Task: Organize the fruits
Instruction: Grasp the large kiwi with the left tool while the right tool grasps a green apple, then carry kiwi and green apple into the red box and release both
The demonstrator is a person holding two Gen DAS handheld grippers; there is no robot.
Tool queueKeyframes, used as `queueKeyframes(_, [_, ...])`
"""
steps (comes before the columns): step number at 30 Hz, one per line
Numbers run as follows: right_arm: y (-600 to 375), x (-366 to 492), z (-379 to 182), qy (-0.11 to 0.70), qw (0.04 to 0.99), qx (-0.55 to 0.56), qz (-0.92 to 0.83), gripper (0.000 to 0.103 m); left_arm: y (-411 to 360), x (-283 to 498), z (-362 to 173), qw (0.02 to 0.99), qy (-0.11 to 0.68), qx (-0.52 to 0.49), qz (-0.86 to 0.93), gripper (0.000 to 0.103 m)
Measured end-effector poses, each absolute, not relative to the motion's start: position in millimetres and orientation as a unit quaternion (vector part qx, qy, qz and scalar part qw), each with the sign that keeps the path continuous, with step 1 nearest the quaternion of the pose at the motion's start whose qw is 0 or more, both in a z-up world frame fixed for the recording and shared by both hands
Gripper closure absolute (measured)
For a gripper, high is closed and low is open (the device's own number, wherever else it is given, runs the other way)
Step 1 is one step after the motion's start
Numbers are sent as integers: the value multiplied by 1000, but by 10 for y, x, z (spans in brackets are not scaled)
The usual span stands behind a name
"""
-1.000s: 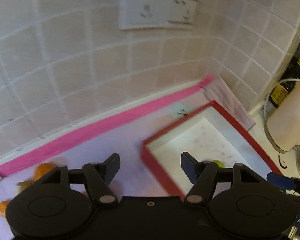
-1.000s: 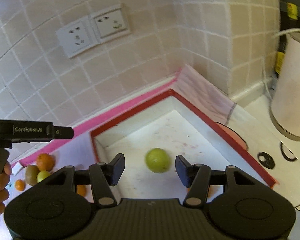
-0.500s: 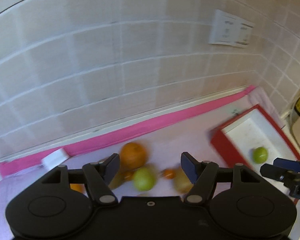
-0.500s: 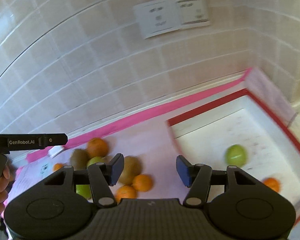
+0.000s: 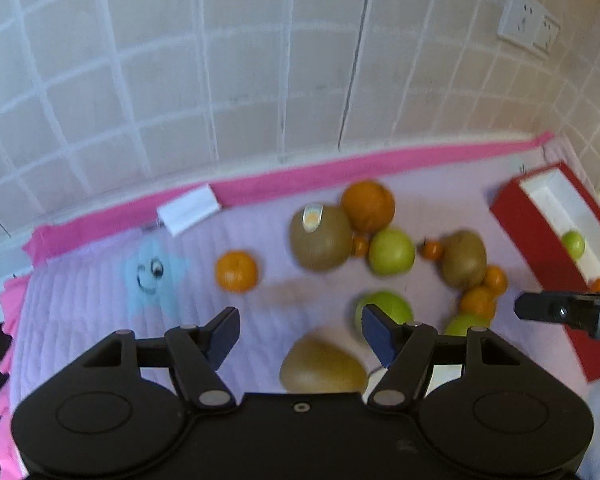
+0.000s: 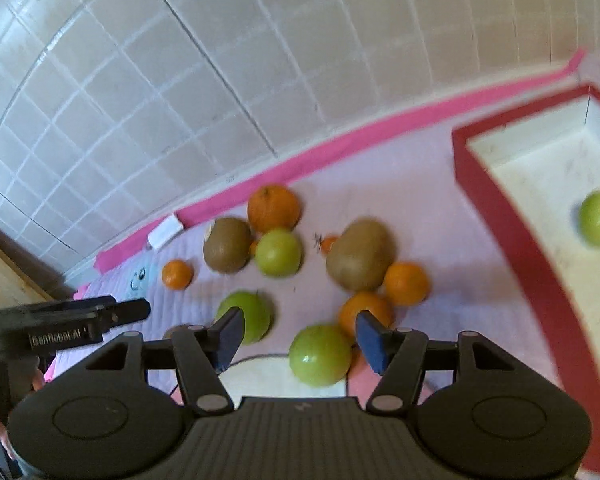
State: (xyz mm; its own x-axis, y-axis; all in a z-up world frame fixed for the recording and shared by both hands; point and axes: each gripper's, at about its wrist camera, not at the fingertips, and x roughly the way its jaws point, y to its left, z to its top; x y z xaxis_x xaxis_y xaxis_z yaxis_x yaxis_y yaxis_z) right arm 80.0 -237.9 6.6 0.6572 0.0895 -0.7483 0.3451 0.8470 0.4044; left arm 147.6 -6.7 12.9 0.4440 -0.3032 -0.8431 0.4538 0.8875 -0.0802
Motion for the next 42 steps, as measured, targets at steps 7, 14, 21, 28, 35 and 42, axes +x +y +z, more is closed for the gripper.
queueKeyframes(7, [-2390,831,-321,430,838,325,-84,39,-88,1308,-160,837,467,124,-258,23])
queueKeyframes(14, [-2361,926,-619,431,830,343,-91,39,-179,1241,-397,820,470,152,-289,23])
queueKeyframes(21, [-2276,965,-727,410,845,331,-92,38,-277,1253,-578,814,474,172,-288,22])
queueKeyframes(28, [-2260,922,-763,388,858,323,-94,48,-330,1315,-696,815,477,166,-283,22])
queueKeyframes(35, [-2187,872,-755,382,871,291,-101,53,-281,1312,-721,835,465,126,-266,23])
queueKeyframes(42, [-2180,815,-640,381,873,292,-84,53,-230,1322,-659,842,473,76,-248,23])
